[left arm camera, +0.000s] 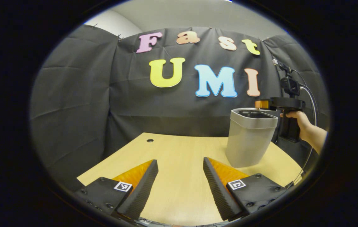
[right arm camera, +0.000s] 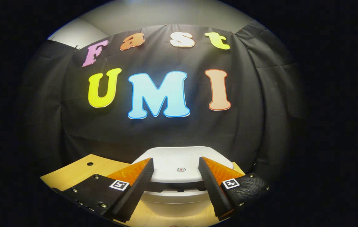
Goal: Press the lid of the desktop garbage bin to open it, pick up the crumpled paper on the desktop and throw it into the bin, then pick up the pop can on the desktop and drop it into the bin, and finally close the garbage bin lid.
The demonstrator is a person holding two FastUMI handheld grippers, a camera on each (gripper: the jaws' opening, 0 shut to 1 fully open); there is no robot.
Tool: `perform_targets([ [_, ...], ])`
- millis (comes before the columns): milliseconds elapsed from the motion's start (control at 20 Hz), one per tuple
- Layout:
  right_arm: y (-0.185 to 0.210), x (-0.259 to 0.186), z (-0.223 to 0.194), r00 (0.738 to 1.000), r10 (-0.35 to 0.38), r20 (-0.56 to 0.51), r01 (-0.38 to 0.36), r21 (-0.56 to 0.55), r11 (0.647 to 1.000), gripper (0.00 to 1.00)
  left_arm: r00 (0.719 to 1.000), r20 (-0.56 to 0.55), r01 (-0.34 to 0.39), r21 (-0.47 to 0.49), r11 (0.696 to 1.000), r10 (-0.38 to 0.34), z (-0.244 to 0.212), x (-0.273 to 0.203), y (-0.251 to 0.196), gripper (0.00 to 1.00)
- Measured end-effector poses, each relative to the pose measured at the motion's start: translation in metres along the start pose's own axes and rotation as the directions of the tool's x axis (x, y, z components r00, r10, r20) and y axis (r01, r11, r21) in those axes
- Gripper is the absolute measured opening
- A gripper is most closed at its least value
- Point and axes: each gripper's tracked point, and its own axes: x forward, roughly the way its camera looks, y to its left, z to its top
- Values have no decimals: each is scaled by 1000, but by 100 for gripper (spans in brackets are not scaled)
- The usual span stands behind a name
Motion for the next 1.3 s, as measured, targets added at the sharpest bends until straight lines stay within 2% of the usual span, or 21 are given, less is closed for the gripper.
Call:
perform_targets([
  [650,-9,30,-12,999,-28,15,28,7,1000,92,1000,14,-19,15,1000,18,8,6,9,95],
  [900,-9,38,-23,999,-33,12,33,-24,999,92,1000,17,-19,23,1000,18,9,12,11,96],
  [950,-10,37,-19,999,-35,39,36,-27,999,92,1000,15,-18,21,1000,18,9,13,12,94],
  [1300,-9,39,-21,994,-14,109,18,-30,999,94,1000,6,-16,21,1000,16,6,25,15,96],
])
